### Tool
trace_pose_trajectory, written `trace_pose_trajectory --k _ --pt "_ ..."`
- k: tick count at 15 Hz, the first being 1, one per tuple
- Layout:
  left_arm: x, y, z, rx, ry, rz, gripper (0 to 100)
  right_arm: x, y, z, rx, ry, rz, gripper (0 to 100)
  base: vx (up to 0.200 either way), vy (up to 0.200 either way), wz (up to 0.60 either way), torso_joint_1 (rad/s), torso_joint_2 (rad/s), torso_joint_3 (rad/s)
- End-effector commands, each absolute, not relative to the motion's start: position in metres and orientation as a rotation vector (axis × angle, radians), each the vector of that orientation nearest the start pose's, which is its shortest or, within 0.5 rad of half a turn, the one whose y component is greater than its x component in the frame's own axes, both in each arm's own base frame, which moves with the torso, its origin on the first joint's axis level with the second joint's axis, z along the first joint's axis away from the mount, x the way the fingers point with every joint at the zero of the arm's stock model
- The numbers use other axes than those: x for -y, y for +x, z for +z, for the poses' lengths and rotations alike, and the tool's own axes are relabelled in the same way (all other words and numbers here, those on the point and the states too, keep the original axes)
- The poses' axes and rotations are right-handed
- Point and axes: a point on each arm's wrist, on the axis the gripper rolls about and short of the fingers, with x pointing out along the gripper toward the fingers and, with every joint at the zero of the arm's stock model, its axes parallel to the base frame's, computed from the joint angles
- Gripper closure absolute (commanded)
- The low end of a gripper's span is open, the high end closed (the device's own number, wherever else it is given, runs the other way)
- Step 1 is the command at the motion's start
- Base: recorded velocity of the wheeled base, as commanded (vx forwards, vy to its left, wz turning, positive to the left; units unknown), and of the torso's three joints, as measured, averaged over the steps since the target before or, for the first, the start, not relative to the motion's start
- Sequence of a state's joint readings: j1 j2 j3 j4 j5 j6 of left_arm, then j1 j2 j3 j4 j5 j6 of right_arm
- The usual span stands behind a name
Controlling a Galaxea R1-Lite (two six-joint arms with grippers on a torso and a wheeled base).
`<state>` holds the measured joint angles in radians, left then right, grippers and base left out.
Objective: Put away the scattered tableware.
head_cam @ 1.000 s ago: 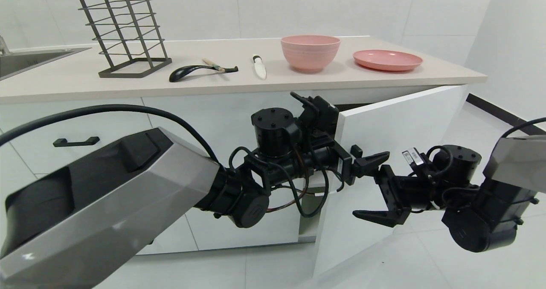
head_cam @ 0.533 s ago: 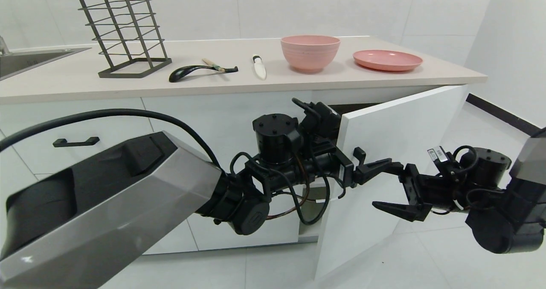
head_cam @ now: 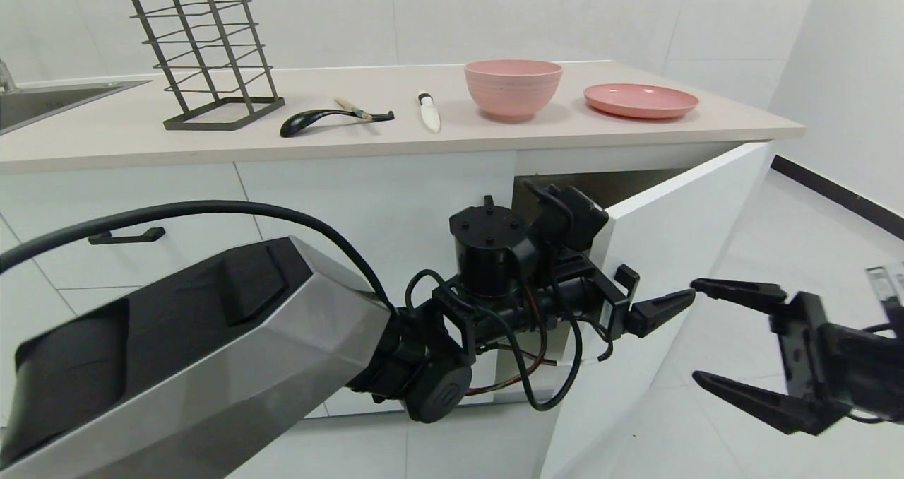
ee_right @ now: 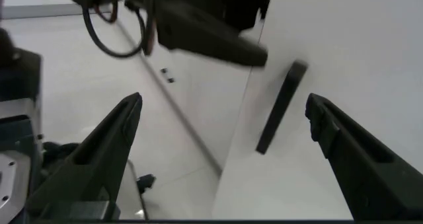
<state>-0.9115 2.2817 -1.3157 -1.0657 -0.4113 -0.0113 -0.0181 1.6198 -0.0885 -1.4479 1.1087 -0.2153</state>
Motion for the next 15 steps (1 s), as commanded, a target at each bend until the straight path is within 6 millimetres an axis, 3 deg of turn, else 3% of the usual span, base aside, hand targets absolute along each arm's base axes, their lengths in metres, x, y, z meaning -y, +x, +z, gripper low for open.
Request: trace_pose_trajectory --k 1,6,10,15 --pt "0.373 0.262 0.125 0.074 -0.007 -1.347 0 -0.011 0.102 0.16 0.234 -0.281 0.899 0 0.0 0.0 0.0 0.0 0.0 0.0" --pt "0.39 0.234 0.118 0.068 0.018 -1.419 0 -0.004 0.062 0.152 0.096 -0.166 0.746 0 0.0 0.0 0.0 0.0 0.0 0.0" --pt "0.402 0.217 0.11 0.05 0.021 -1.464 0 -0.016 0.045 0.153 0.232 -0.271 0.907 0 0.0 0.0 0.0 0.0 0.0 0.0" --pt "0.411 0.204 0.104 0.034 0.023 -1.498 0 -0.018 0.02 0.146 0.277 -0.296 0.911 0 0.0 0.0 0.0 0.0 0.0 0.0"
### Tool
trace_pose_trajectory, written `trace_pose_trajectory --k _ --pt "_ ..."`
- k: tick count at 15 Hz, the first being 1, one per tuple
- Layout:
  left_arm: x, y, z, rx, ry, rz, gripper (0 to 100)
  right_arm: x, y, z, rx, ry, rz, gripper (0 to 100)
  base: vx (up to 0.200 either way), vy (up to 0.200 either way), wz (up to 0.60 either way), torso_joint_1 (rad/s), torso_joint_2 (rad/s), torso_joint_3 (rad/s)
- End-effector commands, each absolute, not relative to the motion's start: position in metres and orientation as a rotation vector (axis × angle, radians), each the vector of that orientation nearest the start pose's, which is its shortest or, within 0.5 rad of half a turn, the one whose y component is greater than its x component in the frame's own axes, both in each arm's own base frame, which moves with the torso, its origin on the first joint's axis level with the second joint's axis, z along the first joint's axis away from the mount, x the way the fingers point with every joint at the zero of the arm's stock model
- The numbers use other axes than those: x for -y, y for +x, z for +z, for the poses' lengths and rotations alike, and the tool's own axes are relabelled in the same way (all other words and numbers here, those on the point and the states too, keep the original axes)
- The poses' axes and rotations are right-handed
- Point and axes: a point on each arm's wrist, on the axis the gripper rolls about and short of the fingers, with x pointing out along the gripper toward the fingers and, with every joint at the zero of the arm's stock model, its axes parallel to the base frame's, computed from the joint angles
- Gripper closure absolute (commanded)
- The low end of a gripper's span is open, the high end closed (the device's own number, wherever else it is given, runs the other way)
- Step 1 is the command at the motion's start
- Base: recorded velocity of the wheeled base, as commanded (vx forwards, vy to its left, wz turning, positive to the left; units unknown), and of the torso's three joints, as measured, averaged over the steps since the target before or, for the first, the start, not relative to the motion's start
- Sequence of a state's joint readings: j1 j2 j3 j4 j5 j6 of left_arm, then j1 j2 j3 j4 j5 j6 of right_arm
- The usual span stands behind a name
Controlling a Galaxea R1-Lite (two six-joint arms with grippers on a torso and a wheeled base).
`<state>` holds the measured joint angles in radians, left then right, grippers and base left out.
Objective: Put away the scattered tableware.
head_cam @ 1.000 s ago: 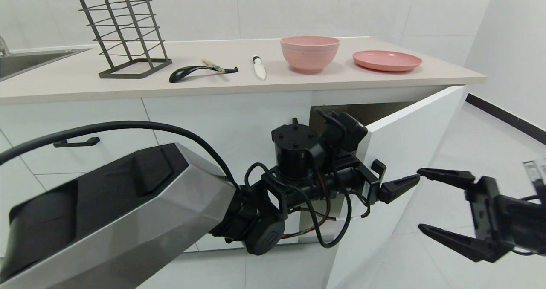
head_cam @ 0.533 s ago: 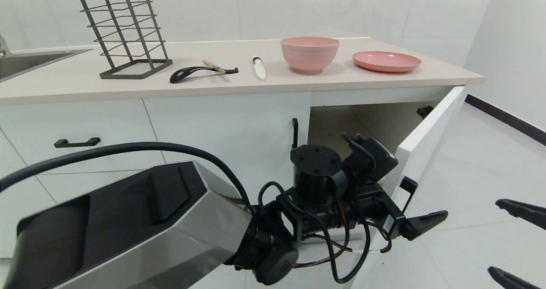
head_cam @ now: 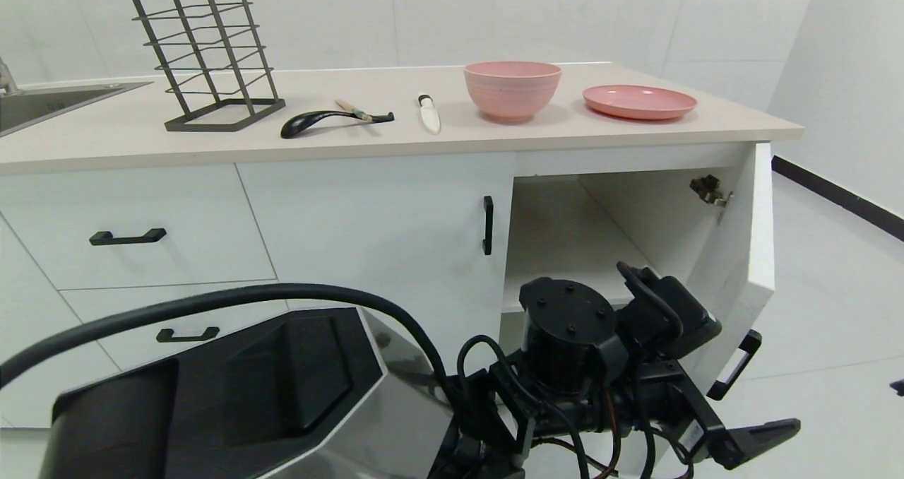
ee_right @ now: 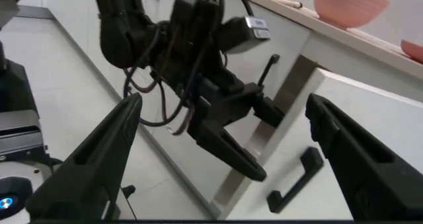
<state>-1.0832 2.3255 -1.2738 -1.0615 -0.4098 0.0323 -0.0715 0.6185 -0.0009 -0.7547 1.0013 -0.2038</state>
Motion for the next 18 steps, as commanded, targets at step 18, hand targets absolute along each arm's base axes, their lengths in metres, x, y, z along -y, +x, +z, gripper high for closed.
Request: trace_pose_trajectory --k 18 --pt "0.498 0.153 0.069 0.088 -0.011 -1.635 0 -0.014 -0.025 0.117 0.383 -0.336 0.522 0 0.0 0.0 0.0 0.0 0.0 0.0"
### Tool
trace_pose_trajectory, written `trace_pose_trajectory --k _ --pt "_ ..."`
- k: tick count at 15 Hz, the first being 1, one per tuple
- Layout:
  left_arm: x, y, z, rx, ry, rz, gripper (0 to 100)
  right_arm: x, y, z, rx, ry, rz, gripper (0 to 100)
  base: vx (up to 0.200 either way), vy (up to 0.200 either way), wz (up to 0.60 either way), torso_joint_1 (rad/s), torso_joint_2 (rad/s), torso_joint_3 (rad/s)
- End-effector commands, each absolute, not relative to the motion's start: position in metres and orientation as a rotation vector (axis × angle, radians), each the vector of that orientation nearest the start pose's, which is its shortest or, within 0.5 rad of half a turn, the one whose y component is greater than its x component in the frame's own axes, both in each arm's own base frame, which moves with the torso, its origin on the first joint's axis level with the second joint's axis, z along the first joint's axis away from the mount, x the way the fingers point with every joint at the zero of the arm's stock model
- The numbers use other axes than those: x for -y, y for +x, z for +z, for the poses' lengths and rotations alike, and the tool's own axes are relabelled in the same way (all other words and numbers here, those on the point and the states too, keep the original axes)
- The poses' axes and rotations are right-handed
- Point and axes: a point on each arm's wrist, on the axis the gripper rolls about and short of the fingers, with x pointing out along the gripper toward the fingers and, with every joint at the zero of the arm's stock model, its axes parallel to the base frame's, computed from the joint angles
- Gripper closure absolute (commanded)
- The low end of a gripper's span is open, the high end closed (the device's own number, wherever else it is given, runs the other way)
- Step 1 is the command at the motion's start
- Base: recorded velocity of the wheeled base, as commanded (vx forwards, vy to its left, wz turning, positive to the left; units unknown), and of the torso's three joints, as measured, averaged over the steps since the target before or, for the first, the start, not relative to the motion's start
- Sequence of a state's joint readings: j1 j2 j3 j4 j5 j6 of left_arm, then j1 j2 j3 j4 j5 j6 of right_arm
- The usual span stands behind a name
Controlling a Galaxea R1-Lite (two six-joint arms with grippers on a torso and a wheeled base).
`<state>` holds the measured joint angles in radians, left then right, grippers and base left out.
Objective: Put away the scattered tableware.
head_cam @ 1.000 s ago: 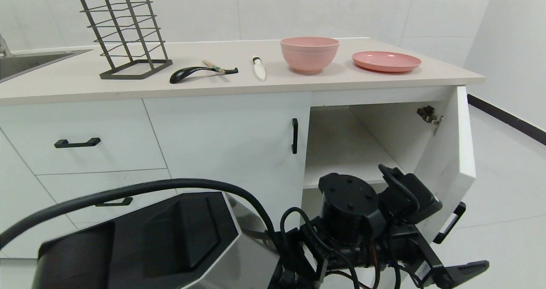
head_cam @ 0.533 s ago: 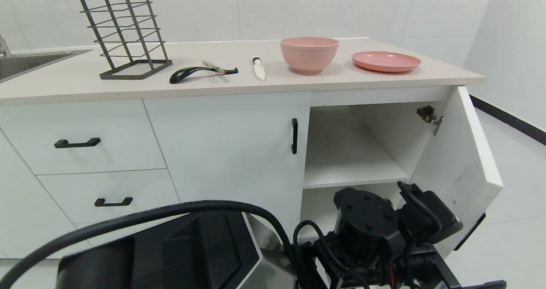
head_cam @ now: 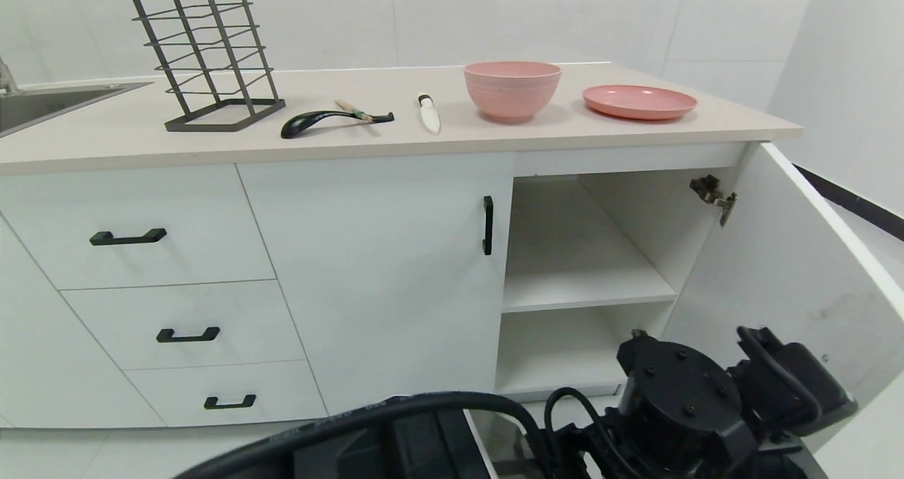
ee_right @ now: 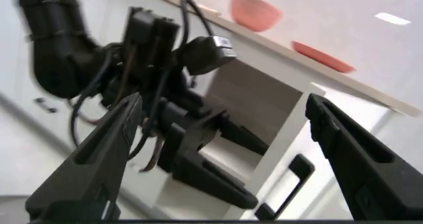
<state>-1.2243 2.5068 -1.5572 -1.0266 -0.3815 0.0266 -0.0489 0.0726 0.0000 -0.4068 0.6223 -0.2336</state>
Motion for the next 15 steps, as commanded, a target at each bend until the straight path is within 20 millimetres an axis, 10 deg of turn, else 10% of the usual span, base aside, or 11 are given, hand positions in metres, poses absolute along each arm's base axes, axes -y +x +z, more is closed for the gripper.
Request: trace_pose_trajectory --k 1,7,15 --pt "0.509 0.148 0.066 0.088 -0.012 -1.652 0 -0.014 -0.027 0.121 0.428 -0.352 0.512 0 0.0 0.0 0.0 0.0 0.0 0.0" --pt "0.545 0.117 0.042 -0.027 0.041 -1.729 0 -0.015 -0.035 0.136 0.59 -0.402 0.486 0 0.0 0.0 0.0 0.0 0.0 0.0" --pt "0.486 0.235 0.099 0.066 0.004 -1.432 0 -0.014 -0.035 0.134 0.581 -0.391 0.513 0 0.0 0.0 0.0 0.0 0.0 0.0"
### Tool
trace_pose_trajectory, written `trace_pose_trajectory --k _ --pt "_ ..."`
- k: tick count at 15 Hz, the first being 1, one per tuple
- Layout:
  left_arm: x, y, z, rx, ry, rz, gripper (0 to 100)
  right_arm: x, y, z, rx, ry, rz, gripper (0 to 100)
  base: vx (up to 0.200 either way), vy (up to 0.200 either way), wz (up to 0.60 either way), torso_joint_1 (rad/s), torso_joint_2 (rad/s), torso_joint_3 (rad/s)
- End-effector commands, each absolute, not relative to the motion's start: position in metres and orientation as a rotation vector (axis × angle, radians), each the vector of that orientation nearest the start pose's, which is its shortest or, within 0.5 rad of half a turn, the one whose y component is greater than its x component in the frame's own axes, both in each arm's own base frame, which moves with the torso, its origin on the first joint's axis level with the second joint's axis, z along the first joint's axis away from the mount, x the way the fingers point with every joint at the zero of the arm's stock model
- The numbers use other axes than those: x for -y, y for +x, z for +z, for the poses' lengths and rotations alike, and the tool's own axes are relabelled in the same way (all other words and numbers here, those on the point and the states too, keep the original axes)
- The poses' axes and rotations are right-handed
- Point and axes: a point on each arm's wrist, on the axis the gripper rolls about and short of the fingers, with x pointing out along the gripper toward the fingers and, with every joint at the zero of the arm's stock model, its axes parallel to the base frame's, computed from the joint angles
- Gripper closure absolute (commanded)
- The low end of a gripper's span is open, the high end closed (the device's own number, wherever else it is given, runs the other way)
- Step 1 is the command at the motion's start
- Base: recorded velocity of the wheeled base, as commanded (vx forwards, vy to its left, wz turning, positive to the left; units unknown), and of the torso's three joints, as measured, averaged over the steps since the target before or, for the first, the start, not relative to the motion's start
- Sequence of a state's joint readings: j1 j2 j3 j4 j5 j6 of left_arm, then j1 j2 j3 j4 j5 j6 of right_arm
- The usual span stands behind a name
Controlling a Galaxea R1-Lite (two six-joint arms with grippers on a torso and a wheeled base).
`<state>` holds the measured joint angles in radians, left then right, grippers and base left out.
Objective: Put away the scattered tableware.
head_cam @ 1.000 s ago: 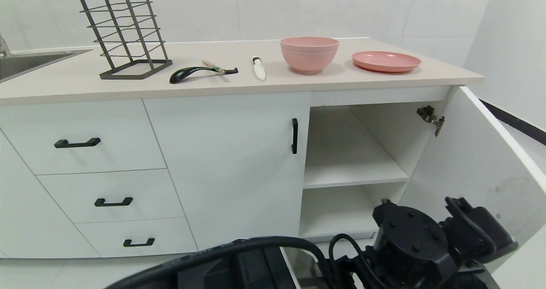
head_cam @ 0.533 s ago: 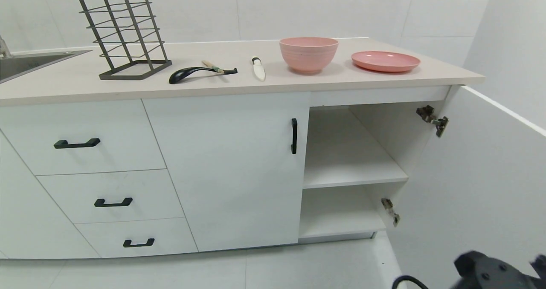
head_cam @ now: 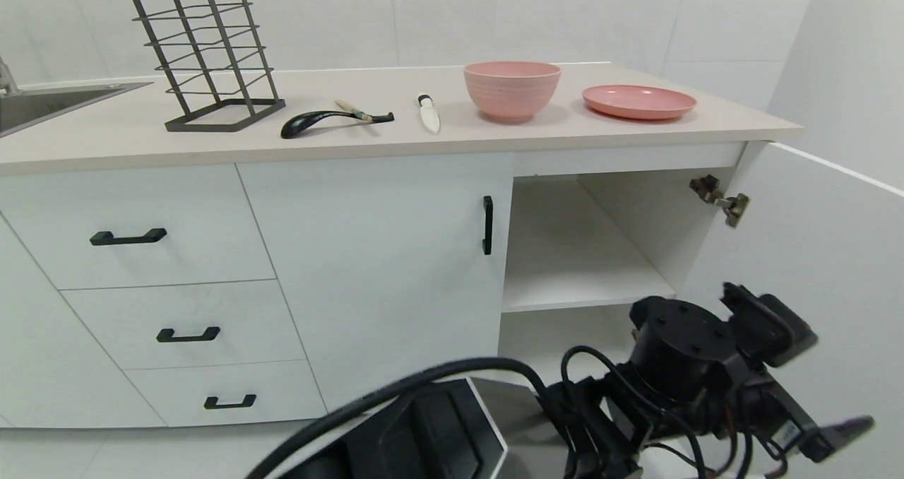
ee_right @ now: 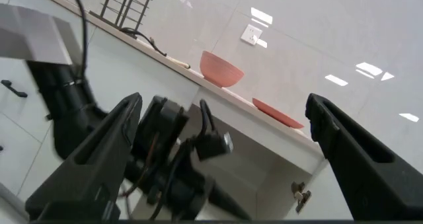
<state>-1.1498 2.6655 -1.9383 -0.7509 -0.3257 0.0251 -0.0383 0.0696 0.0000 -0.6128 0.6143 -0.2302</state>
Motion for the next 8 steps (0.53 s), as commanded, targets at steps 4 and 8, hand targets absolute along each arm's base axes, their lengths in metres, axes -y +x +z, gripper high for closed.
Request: trace_pose_trajectory --k 4,8 --pt "0.418 0.261 0.13 0.058 0.013 -1.324 0 -0.013 -0.038 0.12 0.523 -0.36 0.545 0 0.0 0.0 0.0 0.0 0.0 0.0" --pt "0.357 0.227 0.163 0.11 -0.016 -1.311 0 -0.012 -0.032 0.109 0.399 -0.309 0.513 0 0.0 0.0 0.0 0.0 0.0 0.0"
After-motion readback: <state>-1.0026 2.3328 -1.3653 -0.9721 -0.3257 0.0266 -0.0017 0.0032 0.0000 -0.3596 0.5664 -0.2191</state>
